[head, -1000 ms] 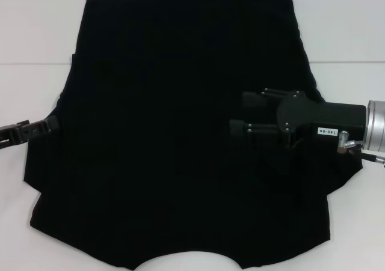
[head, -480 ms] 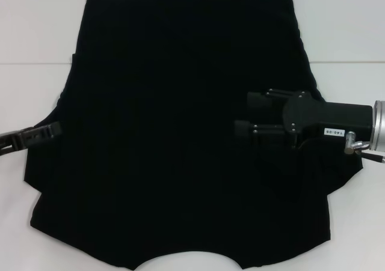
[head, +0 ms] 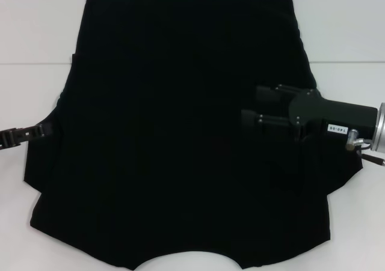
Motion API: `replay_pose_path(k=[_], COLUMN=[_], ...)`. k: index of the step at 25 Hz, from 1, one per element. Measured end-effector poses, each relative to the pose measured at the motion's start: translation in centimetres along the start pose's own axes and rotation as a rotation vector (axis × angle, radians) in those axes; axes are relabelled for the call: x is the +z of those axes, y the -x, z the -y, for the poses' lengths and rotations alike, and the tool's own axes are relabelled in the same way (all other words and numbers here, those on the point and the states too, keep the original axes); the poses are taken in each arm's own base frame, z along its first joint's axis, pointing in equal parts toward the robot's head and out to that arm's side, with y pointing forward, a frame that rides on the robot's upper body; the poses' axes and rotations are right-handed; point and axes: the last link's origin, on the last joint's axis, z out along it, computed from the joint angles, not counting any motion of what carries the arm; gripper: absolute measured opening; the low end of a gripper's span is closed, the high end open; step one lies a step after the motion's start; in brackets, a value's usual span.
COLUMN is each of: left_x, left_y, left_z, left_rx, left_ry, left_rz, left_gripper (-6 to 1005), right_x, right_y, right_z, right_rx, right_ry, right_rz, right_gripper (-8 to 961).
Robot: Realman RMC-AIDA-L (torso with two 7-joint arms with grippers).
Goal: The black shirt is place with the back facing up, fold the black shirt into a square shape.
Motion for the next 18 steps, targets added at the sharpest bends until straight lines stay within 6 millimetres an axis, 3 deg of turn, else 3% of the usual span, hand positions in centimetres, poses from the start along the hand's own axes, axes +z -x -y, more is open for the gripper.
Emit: replay_pose_path(k=[18], left_x=[0.6], left_y=[0.9], left_z=[0.6], left_rx=[-0.073], left_ry=[-0.092], left_rz=[0.14], left_gripper=[877], right_x=[-0.5], right_y=[0.2], right_z=[0.2], right_rx=[-0.004], right_ry=[-0.028], right_rz=[0.038], right_gripper=[837])
